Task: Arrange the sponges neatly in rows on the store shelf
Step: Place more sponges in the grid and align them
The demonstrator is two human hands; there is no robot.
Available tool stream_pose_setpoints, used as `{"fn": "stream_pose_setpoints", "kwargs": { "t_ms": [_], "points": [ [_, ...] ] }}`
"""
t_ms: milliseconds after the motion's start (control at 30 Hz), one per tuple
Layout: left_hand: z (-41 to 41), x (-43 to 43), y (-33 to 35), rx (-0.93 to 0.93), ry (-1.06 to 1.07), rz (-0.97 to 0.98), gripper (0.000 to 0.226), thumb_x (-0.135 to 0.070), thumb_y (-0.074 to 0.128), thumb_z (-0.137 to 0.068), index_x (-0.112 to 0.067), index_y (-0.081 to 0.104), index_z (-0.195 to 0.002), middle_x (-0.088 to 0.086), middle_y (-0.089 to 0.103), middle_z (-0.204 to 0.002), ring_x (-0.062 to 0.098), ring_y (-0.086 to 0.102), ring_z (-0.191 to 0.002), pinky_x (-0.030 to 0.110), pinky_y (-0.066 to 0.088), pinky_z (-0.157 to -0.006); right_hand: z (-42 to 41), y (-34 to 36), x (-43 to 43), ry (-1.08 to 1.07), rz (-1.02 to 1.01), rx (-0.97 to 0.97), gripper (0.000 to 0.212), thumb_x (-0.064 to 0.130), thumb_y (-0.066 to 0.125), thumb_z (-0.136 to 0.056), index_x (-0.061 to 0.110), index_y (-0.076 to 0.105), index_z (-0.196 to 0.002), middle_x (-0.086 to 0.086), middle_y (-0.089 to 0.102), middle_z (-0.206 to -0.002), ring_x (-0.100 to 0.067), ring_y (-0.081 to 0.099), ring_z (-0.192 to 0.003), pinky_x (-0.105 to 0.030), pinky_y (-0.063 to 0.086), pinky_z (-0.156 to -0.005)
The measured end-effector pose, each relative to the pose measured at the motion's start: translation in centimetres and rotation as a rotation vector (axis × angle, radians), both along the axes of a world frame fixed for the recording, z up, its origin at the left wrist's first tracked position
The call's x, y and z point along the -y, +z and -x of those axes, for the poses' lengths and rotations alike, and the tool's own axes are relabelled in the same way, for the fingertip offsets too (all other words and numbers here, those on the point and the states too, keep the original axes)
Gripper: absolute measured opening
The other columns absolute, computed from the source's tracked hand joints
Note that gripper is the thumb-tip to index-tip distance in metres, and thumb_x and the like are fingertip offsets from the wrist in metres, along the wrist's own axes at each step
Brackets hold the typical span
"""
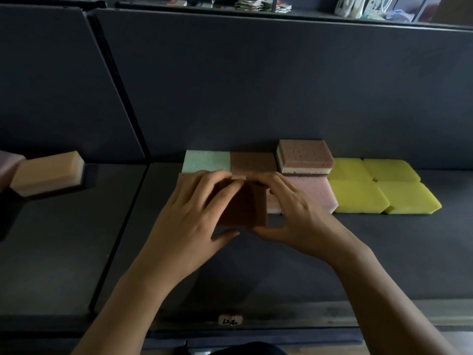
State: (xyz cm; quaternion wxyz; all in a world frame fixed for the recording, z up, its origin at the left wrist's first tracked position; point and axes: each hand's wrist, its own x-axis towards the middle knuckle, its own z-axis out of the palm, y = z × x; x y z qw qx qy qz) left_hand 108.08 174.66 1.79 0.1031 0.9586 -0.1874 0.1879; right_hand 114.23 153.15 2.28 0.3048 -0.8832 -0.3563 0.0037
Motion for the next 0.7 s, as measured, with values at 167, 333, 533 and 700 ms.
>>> {"fn": "stream_pose_setpoints", "kwargs": {
  "t_ms": [167, 333, 533, 700],
  "points": [
    [-0.7, 0.3, 0.0, -0.002, -0.016, -0.016, 0.066, -0.038, 0.073, -0.077, -0.017, 0.054, -0.136, 0.003, 0.049, -0.138, 0.024, 0.044, -0.130, 0.044, 0.045, -0.104, -0.4, -0.4, 0.4, -0.006, 0.009, -0.003, 0.082, 0.039, 0.080, -0.078, 0.027, 0.034, -0.145, 0.011, 0.047, -0.136, -0.003, 0.048, -0.121, -0.028, 0.047, -0.100],
    [-1.6, 0.4, 0.4, 0.003, -0.016, 0.014, 0.061, -0.037, 0.068, -0.078, -0.017, 0.055, -0.134, 0.002, 0.049, -0.137, 0.023, 0.045, -0.129, 0.045, 0.048, -0.099, -1.0, 0.2, 1.2, -0.020, 0.101, -0.010, 0.101, 0.064, 0.069, -0.072, 0.044, 0.008, -0.150, 0.015, 0.029, -0.154, 0.016, 0.014, -0.127, -0.010, 0.018, -0.106],
    [-3.3, 0.5, 1.0, -0.010, 0.010, 0.053, 0.061, -0.038, 0.066, -0.080, -0.017, 0.053, -0.137, 0.000, 0.046, -0.139, 0.021, 0.043, -0.129, 0.045, 0.052, -0.095, -2.9, 0.4, 3.2, -0.140, 0.027, 0.077, 0.078, 0.066, 0.055, -0.084, 0.031, 0.033, -0.150, 0.015, 0.040, -0.146, 0.005, 0.031, -0.132, -0.018, 0.032, -0.106],
    [-5.5, 1.3, 1.2, -0.008, 0.023, 0.061, 0.058, -0.035, 0.065, -0.082, -0.020, 0.053, -0.137, -0.002, 0.043, -0.142, 0.019, 0.039, -0.133, 0.038, 0.049, -0.095, -5.7, -1.0, 4.3, -0.295, 0.070, 0.330, 0.054, 0.029, 0.071, -0.089, 0.020, 0.051, -0.138, 0.001, 0.055, -0.137, -0.024, 0.048, -0.129, -0.046, 0.045, -0.102]
  ]
}}
